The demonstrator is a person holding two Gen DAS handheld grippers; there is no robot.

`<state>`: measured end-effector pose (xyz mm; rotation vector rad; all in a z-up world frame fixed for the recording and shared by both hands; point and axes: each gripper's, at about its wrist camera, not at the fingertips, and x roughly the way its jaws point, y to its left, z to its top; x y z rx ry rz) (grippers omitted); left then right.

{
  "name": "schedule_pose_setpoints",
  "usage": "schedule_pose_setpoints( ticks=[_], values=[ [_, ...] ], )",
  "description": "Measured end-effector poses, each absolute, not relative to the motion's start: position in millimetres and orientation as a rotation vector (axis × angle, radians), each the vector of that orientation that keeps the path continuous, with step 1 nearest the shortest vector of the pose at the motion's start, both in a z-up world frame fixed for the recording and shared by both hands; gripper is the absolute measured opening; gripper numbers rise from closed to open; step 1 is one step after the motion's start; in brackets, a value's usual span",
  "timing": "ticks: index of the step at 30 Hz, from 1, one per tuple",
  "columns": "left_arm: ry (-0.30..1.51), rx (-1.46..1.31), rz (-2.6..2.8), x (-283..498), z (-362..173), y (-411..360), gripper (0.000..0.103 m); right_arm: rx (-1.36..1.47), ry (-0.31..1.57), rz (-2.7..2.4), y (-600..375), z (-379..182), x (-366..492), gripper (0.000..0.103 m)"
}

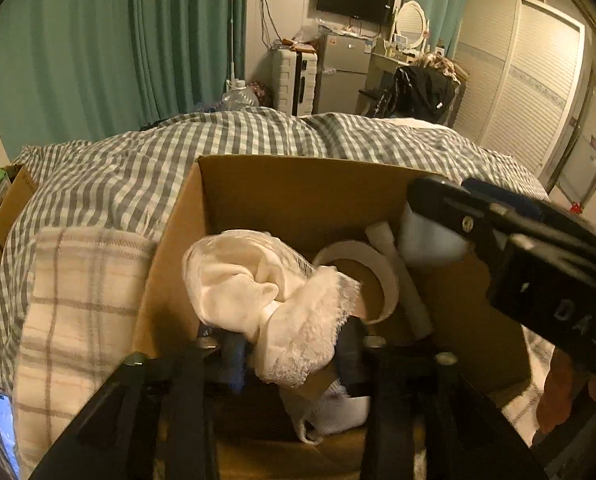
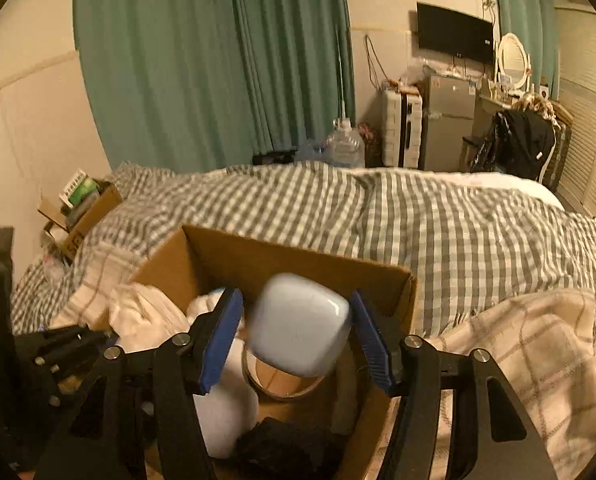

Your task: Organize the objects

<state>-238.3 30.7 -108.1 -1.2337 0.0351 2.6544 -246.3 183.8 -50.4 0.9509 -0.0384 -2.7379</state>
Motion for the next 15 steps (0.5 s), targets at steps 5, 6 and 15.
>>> schedule_pose_setpoints(
  ticks=[5, 6, 15],
  values=[
    [0.032, -1.203, 2.674, -217.1, -83.4, 34.6, 0.077, 0.893, -0.042, -2.781, 188.9, -20.6, -222.9, 0.073],
    [0.032, -1.197, 2.683, -212.0, -77.3, 34.8, 0.079, 0.893, -0.049, -2.788, 192.0, -15.2, -216.7, 0.073],
    [0.064, -1.037, 2.83, -142.3, 8.4, 33.8, 0.102, 0.863, -0.087, -2.861, 228.9, 52.8, -132.2, 0.081]
  ],
)
